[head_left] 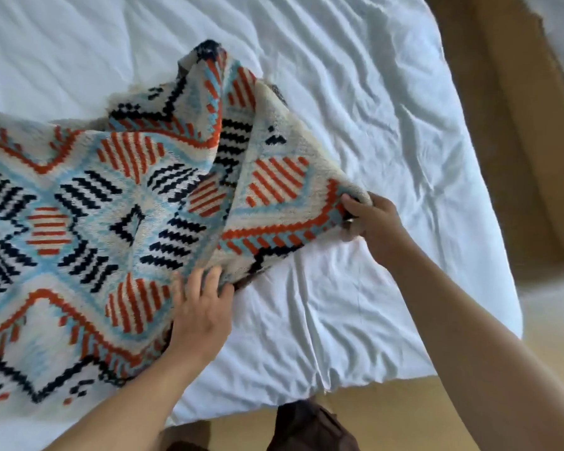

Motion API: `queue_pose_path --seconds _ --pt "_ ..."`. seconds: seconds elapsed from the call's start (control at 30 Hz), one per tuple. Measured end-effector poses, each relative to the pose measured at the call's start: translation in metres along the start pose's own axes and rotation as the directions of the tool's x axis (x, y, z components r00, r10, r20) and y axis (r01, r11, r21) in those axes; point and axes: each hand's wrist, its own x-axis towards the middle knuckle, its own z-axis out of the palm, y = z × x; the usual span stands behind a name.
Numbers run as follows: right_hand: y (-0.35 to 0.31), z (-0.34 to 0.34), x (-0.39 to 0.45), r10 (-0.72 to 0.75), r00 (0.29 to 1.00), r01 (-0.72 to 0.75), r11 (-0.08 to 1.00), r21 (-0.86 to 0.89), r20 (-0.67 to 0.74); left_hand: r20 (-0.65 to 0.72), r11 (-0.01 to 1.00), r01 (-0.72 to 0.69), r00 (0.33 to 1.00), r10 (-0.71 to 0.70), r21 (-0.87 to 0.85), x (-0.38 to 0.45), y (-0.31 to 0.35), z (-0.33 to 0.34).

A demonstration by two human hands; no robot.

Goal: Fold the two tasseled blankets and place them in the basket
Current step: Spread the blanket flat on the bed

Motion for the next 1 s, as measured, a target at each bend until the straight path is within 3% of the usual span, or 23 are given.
queue_pose_path --seconds 0.13,0.17,0.23,0.3,0.37,0.43,0.5,0.53,0.57,0.63,0.67,0.7,0.73,0.83,0.9,1.0 --pt "0.001 -0.074 -0.029 0.043 0.994 -0.014 0.964 0.266 -0.104 -0.131 0.977 -0.211 0.970 0.204 -0.043 0.009 0.044 -0.026" --pt "0.002 -0.094 -0.036 0.036 0.990 -0.001 0.968 0.250 -0.134 -0.158 0.963 -0.260 0.956 0.246 -0.076 0.009 0.058 -0.033" --pt "0.000 -0.133 -0.052 0.022 0.979 -0.015 0.999 0.035 -0.202 -0.109 0.924 -0.359 0.932 0.347 -0.133 0.003 0.086 -0.040" --pt "-0.001 -0.176 -0.068 0.036 0.955 -0.137 0.934 -0.331 -0.295 0.091 0.875 -0.441 0.881 0.465 -0.199 -0.007 0.111 -0.042" --pt "-0.002 -0.218 -0.086 0.109 0.937 -0.281 0.800 -0.531 -0.331 0.401 0.862 -0.394 0.768 0.500 -0.319 -0.013 0.132 -0.039" --pt "-0.003 -0.253 -0.104 0.233 0.948 -0.315 0.798 -0.514 -0.218 0.618 0.866 -0.332 0.607 0.500 -0.375 -0.014 0.148 -0.034" --pt "0.001 -0.273 -0.114 0.343 0.931 -0.362 0.830 -0.424 -0.123 0.675 0.856 -0.350 0.527 0.516 -0.381 -0.009 0.156 -0.028" --pt "0.007 -0.280 -0.116 0.388 0.913 -0.399 0.796 -0.455 -0.124 0.707 0.861 -0.347 0.496 0.504 -0.371 -0.004 0.156 -0.024" --pt "0.015 -0.285 -0.115 0.417 0.891 -0.437 0.689 -0.578 -0.177 0.722 0.862 -0.348 0.476 0.502 -0.369 0.002 0.155 -0.024" --pt "0.030 -0.284 -0.102 0.448 0.839 -0.453 0.261 -0.853 -0.308 0.690 0.861 -0.345 0.517 0.507 -0.374 0.017 0.149 -0.029" --pt "0.036 -0.278 -0.094 0.433 0.839 -0.394 0.066 -0.917 -0.329 0.637 0.867 -0.327 0.589 0.497 -0.375 0.027 0.143 -0.036" --pt "0.036 -0.266 -0.084 0.398 0.862 -0.333 -0.024 -0.943 -0.315 0.558 0.876 -0.300 0.681 0.474 -0.379 0.039 0.136 -0.041" --pt "0.032 -0.250 -0.071 0.351 0.894 -0.296 -0.004 -0.955 -0.278 0.476 0.887 -0.268 0.766 0.433 -0.376 0.054 0.128 -0.046" --pt "0.001 -0.180 -0.022 0.142 0.982 -0.169 0.380 -0.909 -0.123 0.337 0.936 -0.077 0.920 0.200 -0.344 0.104 0.095 -0.067" --pt "-0.022 -0.123 0.022 0.027 0.998 -0.064 0.555 -0.830 -0.058 0.276 0.951 0.008 0.958 0.081 -0.308 0.139 0.066 -0.078" --pt "-0.053 -0.038 0.100 -0.111 0.994 0.074 0.597 -0.799 0.009 0.282 0.930 0.191 0.954 -0.100 -0.315 0.187 0.022 -0.083"
